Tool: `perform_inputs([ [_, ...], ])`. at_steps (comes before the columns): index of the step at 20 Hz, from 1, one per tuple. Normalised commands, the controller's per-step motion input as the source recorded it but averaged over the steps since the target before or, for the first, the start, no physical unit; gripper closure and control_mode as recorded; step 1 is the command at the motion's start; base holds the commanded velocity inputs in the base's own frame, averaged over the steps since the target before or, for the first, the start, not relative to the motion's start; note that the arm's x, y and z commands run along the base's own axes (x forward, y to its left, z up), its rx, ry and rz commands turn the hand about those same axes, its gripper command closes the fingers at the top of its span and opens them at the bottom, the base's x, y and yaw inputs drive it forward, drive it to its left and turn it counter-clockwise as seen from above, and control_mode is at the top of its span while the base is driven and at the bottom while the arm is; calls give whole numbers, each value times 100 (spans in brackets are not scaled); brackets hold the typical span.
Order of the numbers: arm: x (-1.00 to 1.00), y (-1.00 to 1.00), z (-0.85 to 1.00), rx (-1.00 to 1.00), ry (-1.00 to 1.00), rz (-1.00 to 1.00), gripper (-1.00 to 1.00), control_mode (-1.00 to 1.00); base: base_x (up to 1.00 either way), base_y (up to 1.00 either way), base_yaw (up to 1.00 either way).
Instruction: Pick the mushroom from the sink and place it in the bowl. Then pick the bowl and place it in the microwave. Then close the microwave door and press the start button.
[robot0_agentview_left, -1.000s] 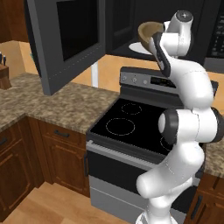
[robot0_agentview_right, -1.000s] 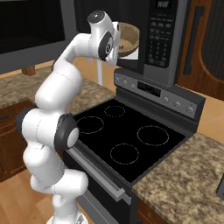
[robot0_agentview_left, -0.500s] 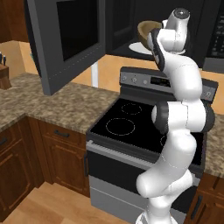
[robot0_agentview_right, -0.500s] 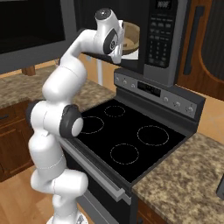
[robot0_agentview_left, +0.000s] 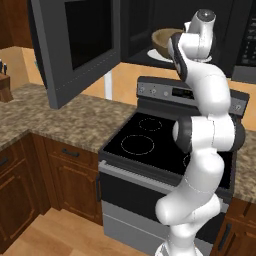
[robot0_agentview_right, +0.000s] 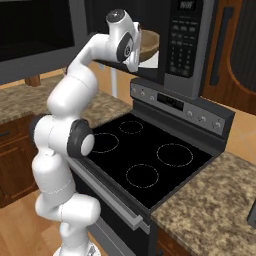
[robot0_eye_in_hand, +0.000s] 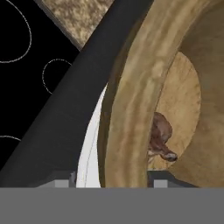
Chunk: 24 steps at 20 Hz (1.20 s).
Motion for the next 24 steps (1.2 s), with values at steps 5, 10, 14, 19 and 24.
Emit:
perform_inputs([
  [5, 0, 6, -7, 0, -34, 1, -100, -100, 0, 0, 0],
  [10, -5, 14, 3, 0, -42, 1, -100, -100, 0, 0, 0],
  [14, -55, 10, 27, 0, -23, 0, -100, -100, 0, 0, 0],
  [19, -86, 14, 47, 4, -6, 0, -100, -100, 0, 0, 0],
  [24, -93, 24, 35, 7, 0, 0, -100, -100, 0, 0, 0],
])
